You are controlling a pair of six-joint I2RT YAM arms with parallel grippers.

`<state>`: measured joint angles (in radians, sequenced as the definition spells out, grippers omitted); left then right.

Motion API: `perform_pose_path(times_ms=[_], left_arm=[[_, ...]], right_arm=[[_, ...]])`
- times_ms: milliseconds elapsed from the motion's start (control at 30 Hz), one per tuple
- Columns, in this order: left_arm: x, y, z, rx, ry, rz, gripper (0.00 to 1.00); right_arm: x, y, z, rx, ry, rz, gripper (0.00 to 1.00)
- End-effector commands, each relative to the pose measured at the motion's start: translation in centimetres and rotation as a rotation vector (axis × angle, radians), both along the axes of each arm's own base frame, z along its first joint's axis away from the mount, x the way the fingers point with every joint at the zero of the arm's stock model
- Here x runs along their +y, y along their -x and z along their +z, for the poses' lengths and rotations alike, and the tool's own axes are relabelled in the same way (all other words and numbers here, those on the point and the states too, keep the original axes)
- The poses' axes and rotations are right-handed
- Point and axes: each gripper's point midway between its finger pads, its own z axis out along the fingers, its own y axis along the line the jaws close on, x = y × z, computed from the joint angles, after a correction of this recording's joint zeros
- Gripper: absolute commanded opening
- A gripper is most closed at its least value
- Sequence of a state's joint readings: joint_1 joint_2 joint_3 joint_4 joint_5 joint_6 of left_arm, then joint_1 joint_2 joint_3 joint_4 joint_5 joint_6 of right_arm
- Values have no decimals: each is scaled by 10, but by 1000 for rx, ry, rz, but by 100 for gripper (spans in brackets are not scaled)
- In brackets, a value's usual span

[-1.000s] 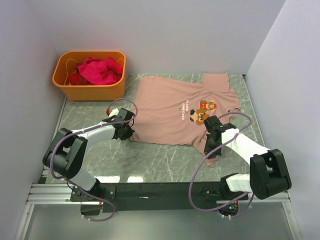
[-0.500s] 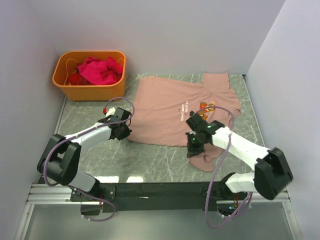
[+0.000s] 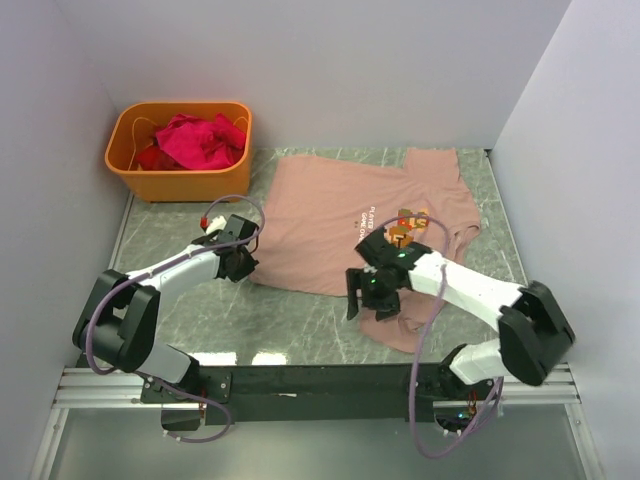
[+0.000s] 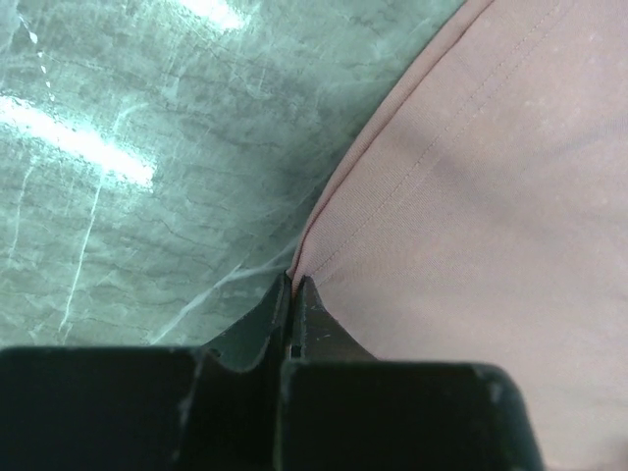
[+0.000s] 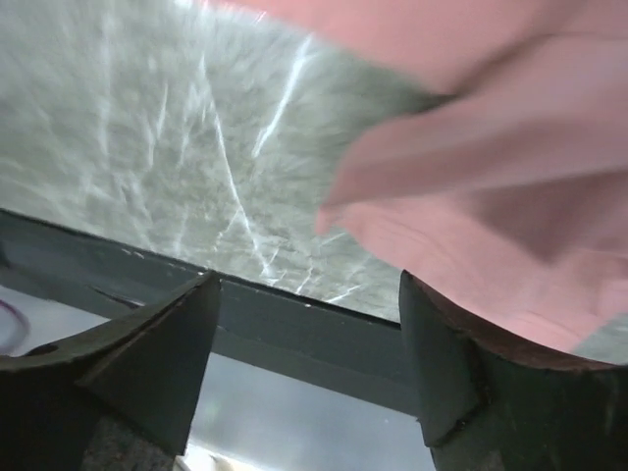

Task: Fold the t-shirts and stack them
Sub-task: Flatten the tshirt out

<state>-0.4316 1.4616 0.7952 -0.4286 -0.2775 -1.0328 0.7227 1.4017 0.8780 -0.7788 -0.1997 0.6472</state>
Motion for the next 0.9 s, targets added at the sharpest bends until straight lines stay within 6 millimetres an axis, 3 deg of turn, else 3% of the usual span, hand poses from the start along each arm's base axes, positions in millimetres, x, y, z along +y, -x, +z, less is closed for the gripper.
perform_pose_path(times_ms=[0,167,200,333,500,567,733,800,833,867], left_arm=[[7,-4,1,-13,-26,1,1],[5,-7,-4,-6,-33,-3,1],[5,-8,-5,-4,-34,-7,1],[1,-9,-8,4,-25,-28,1],[1,-9,-10,4,-27,-30,1],[-3,-12,-10,-4,-12,-44,1],[-16,-27,-9,-20,22,-63,1],[-21,-37,-8,-24,26,-66,1],[-23,-40,-7,-26,25,-70,1],[-24,-43,-11,-17,22,-69,1]], right_arm=[[-33,-11,9,-39,24,-150,80],[-102,-56,-5,-69,43,-427,84],[-115,-74,-3,-106,43,-484,84],[-149,-113,-19,-99,109,-570,85],[-187,-141,-39,-51,177,-667,86],[-201,-153,-48,-27,200,-690,85],[-214,-187,-60,0,204,-683,85],[-220,-216,-60,-25,213,-679,85],[-223,-238,-50,-73,203,-679,86],[-225,-246,-54,-72,209,-677,86]])
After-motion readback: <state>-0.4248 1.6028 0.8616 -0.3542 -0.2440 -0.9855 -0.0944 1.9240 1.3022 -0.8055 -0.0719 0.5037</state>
